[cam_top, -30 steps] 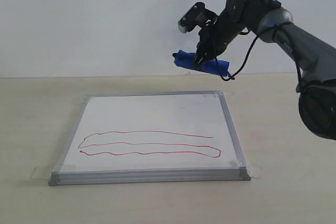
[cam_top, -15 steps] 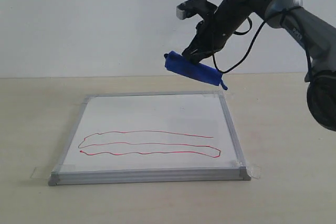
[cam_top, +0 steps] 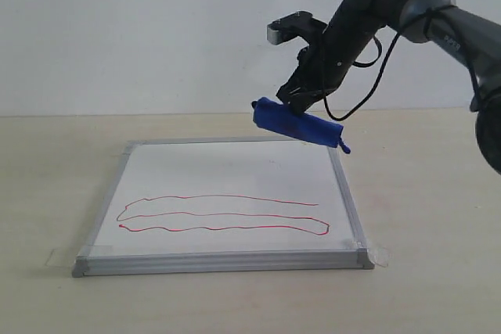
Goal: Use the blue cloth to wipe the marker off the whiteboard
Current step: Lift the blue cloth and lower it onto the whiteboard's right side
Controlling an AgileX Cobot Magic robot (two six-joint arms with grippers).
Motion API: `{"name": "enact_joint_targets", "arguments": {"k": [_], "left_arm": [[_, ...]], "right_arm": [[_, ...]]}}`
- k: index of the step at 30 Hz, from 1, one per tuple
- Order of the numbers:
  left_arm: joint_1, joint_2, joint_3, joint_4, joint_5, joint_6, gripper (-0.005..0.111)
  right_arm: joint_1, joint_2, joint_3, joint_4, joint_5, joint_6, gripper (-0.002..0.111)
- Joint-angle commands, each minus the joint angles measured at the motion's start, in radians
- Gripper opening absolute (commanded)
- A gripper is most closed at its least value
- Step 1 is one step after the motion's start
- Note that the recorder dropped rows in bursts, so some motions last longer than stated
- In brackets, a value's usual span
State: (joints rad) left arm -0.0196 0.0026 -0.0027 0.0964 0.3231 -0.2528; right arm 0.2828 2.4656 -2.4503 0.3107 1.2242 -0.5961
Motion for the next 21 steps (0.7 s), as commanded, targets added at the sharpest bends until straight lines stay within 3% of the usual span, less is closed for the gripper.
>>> {"name": "enact_joint_targets", "arguments": {"k": [1, 3, 12, 16, 21], "left_arm": [[-0.002, -0.003, 0.003, 0.0, -0.009, -0.01, 0.004], [-0.002, -0.003, 0.003, 0.0, -0.009, -0.01, 0.004], [-0.002, -0.003, 0.003, 0.0, -0.009, -0.01, 0.004], [-0.002, -0.003, 0.003, 0.0, -0.009, -0.01, 0.004], [-0.002, -0.003, 0.003, 0.0, -0.009, -0.01, 0.004]], "right_arm": [[-0.004, -0.116, 0.134, 0.0, -0.003, -0.027, -0.001], [-0.004, -0.163, 0.242, 0.0, -0.021, -0.034, -0.001], [-0.004, -0.413, 0.774, 0.051, -0.435, -0.068, -0.001], [0.016, -0.466, 0.903, 0.028, -0.517, 0.023, -0.001], [0.072, -0.45, 0.937, -0.017, -0.578, 0.108, -0.001]]}}
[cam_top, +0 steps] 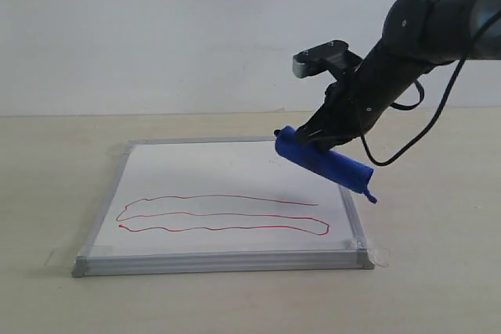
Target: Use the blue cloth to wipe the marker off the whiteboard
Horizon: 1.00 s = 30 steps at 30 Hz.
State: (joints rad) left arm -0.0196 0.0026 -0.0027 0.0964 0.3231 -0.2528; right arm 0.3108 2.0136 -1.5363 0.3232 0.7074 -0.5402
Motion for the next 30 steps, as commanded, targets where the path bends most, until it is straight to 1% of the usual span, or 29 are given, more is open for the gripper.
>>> {"name": "enact_joint_targets", "arguments": {"k": [1, 4, 7, 8, 10, 15, 16, 17, 20, 22, 26, 30], "left_arm": [[-0.002, -0.003, 0.003, 0.0, -0.009, -0.01, 0.004], [-0.002, -0.003, 0.003, 0.0, -0.009, -0.01, 0.004], [-0.002, -0.003, 0.003, 0.0, -0.009, -0.01, 0.004], [-0.002, -0.003, 0.003, 0.0, -0.009, -0.01, 0.004], [-0.002, -0.003, 0.003, 0.0, -0.009, -0.01, 0.004], [-0.002, -0.003, 0.003, 0.0, -0.009, -0.01, 0.004], [-0.002, -0.003, 0.003, 0.0, -0.009, -0.01, 0.004], [-0.002, -0.003, 0.003, 0.0, -0.009, -0.01, 0.004], [-0.002, -0.003, 0.003, 0.0, -0.009, -0.01, 0.004], [-0.002, -0.003, 0.003, 0.0, -0.009, -0.01, 0.004], [-0.002, -0.003, 0.003, 0.0, -0.009, -0.01, 0.004], [-0.002, -0.003, 0.003, 0.0, -0.009, -0.01, 0.004]], "right_arm": [[0.057, 0.008, 0.023, -0.039, -0.071, 0.052, -0.001], [0.089, 0.032, 0.023, -0.078, -0.121, 0.057, 0.001], [0.095, 0.053, 0.023, -0.104, -0.15, 0.085, 0.008], [0.095, 0.062, 0.023, -0.114, -0.151, 0.089, 0.012], [0.095, 0.077, 0.023, -0.124, -0.148, 0.09, 0.023], [0.095, 0.093, 0.023, -0.128, -0.116, 0.079, 0.065], [0.095, 0.089, 0.023, -0.136, -0.116, 0.07, 0.07], [0.095, 0.087, 0.023, -0.141, -0.116, 0.055, 0.071], [0.095, 0.078, 0.021, -0.151, -0.115, -0.027, 0.069], [0.095, 0.08, 0.019, -0.15, -0.11, -0.11, 0.069], [0.095, 0.092, 0.019, -0.1, -0.109, -0.262, 0.069], [0.095, 0.112, 0.019, -0.095, -0.191, -0.279, 0.069]]}}
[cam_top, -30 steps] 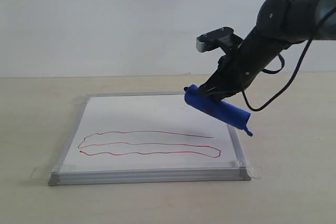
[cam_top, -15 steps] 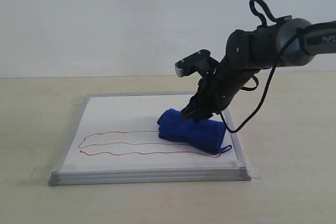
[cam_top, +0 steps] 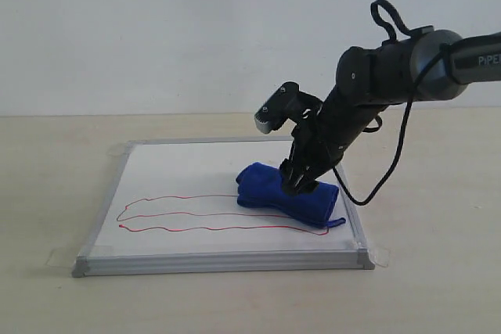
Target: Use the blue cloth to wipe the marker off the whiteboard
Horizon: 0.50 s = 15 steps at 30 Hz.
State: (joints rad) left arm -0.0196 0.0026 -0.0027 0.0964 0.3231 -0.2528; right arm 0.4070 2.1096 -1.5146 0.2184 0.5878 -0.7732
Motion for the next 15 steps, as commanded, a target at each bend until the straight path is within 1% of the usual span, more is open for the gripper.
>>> {"name": "enact_joint_targets", "arguments": {"k": [1, 13, 15], "left_arm": [[-0.002, -0.003, 0.003, 0.0, -0.009, -0.01, 0.004], [-0.002, -0.003, 0.003, 0.0, -0.009, -0.01, 0.004], [-0.002, -0.003, 0.003, 0.0, -0.009, -0.01, 0.004]], "right_arm": [[-0.001, 0.022, -0.003, 0.021, -0.087, -0.046, 0.069], [-0.001, 0.1, -0.003, 0.037, -0.173, -0.055, 0.069], [-0.001, 0.102, -0.003, 0.037, -0.173, -0.055, 0.067]]}}
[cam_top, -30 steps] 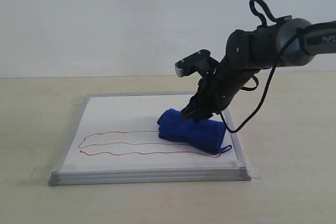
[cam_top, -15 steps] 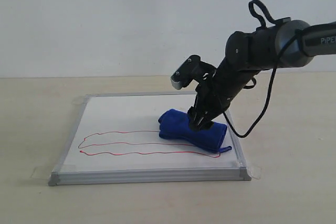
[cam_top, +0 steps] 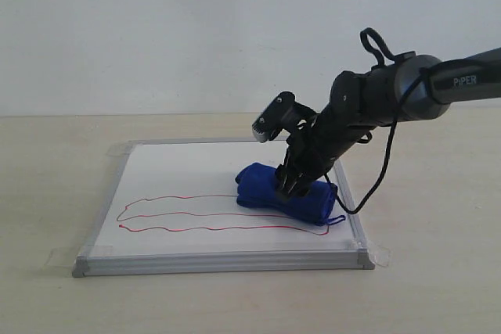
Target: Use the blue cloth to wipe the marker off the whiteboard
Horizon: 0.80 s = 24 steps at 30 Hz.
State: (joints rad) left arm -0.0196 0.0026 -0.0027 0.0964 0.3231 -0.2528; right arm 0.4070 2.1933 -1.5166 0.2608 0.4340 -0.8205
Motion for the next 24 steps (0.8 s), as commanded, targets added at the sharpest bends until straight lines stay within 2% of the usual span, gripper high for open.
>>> {"name": "enact_joint_targets", "arguments": {"k": [1, 6, 10, 15, 16, 18, 20, 22, 24], "left_arm": [[-0.002, -0.003, 0.003, 0.0, -0.009, -0.01, 0.004], [-0.002, -0.003, 0.003, 0.0, -0.009, -0.01, 0.004], [-0.002, -0.003, 0.003, 0.0, -0.009, -0.01, 0.004], [-0.002, -0.003, 0.003, 0.0, -0.009, -0.01, 0.004], [-0.002, -0.003, 0.003, 0.0, -0.009, -0.01, 0.004], [-0.002, -0.003, 0.003, 0.0, -0.009, -0.01, 0.004], [-0.002, -0.003, 0.003, 0.0, -0.009, -0.01, 0.004], [-0.002, -0.003, 0.003, 0.0, -0.009, -0.01, 0.004], [-0.002, -0.003, 0.003, 0.0, -0.009, -0.01, 0.004]], "right_arm": [[-0.001, 0.018, -0.001, -0.006, -0.017, 0.003, 0.062], [-0.001, 0.023, -0.001, -0.006, 0.008, 0.019, 0.021], [-0.001, 0.032, -0.001, -0.012, 0.048, 0.01, -0.001], [-0.001, 0.025, -0.001, -0.014, 0.063, -0.001, 0.0], [-0.001, 0.022, -0.001, -0.014, 0.063, -0.001, 0.001], [-0.001, 0.009, -0.001, -0.014, 0.065, -0.003, 0.011], [-0.001, -0.002, -0.001, -0.014, 0.067, -0.012, 0.029], [-0.001, -0.016, -0.001, -0.014, 0.079, -0.017, 0.055], [-0.001, -0.025, -0.001, -0.014, 0.101, -0.026, 0.07]]}}
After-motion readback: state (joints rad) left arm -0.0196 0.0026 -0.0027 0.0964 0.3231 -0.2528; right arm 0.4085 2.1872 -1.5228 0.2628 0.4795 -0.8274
